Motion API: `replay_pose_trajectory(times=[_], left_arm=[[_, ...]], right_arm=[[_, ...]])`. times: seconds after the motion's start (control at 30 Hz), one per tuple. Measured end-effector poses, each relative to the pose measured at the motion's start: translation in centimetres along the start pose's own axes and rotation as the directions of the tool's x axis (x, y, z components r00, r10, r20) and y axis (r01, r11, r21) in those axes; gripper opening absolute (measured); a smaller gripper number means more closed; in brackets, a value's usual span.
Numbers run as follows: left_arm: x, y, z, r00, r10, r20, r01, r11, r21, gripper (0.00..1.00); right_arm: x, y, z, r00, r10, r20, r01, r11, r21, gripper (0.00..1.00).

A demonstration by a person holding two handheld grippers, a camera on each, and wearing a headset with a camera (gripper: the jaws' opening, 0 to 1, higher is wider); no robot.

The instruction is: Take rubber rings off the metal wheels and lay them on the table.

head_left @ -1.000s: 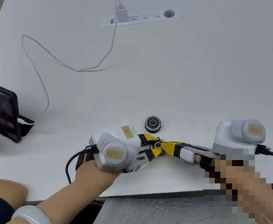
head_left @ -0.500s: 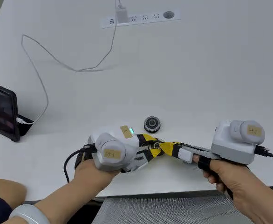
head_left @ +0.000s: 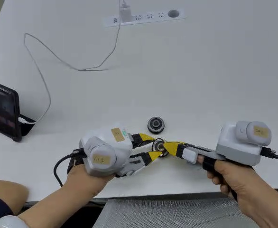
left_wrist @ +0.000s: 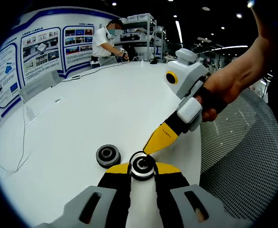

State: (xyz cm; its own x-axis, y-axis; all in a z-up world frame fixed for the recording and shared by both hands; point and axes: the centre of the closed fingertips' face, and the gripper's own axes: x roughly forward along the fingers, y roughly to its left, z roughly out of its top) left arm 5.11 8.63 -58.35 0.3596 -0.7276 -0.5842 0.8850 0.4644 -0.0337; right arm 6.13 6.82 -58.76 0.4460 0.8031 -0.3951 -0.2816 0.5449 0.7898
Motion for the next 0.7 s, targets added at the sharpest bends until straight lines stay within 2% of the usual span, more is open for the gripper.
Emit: replay_pose_trajectory(times=[0.23, 0.37, 0.53, 0.7], left_arm=[[-0.5, 0.4, -1.0, 0.9997, 0.021, -0.011, -0.022, 0.999, -0.027, 0.22], [-0.7, 0.4, -1.2, 0.9996, 0.026, -0.013, -0.027, 0.999, -0.033, 0.22], [-0.8, 0.6, -1.1, 0.9995, 0.032, 0.0, -0.032, 0.999, -0.038, 0.23], [-0.8, 0.6, -0.9, 0.999, 0.04, 0.019, -0.039, 0.998, -0.052, 0.3]], right_arm=[[0.0, 1.1, -0.1, 0.9996, 0.027, -0.001, -0.027, 1.0, 0.0, 0.01], [0.1, 1.5, 0.1, 0.9992, 0.04, 0.008, -0.04, 0.999, 0.007, 0.01], [-0.6, 2.0, 1.2, 0.9977, 0.053, 0.042, -0.054, 0.998, 0.023, 0.01], [-2.1, 1.2, 2.6, 0.9963, 0.027, 0.082, -0.029, 0.999, 0.025, 0.02]])
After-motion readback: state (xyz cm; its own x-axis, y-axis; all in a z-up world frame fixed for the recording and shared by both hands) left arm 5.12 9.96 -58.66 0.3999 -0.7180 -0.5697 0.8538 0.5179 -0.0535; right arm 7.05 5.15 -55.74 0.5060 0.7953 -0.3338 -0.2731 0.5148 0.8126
